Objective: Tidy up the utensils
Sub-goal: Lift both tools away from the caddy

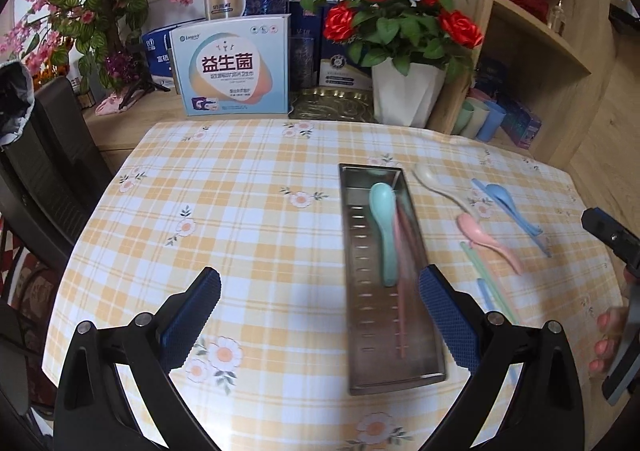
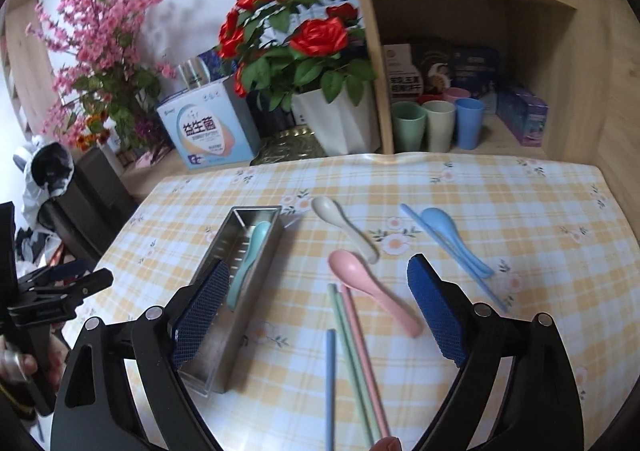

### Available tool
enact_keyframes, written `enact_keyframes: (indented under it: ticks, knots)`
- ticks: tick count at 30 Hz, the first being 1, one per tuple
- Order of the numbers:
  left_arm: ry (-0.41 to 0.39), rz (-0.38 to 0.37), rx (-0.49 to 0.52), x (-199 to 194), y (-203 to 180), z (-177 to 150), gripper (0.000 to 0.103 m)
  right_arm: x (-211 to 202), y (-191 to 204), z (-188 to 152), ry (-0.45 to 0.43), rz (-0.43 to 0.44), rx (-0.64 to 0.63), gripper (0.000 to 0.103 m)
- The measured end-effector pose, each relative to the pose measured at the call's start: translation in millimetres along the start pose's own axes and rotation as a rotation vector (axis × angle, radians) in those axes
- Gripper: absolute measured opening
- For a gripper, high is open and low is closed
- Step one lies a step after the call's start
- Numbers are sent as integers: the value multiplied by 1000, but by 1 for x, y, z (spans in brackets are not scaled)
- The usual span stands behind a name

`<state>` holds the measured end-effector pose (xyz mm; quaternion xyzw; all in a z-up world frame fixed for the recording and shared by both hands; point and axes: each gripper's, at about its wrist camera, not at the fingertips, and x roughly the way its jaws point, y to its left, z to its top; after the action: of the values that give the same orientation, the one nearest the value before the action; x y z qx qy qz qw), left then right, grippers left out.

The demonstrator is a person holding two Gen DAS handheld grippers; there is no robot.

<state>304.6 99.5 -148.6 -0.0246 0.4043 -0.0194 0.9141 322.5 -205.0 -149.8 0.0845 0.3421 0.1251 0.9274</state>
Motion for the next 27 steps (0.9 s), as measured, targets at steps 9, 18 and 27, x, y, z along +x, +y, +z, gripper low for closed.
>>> enact_keyframes:
  ticks: [9,18,27]
  knots:
    - [-81,1,-2,-28,-43,2,97,-31,-16,-9,-65,-12,-30,87]
    - [-170,-2,8,-51,-87,-3,97,-53,-31,-11,-118,-26,-59,87]
    - [-53,-64,31,-24,-134,-24,87,-58,-57,-16,-124,-62,-56,87]
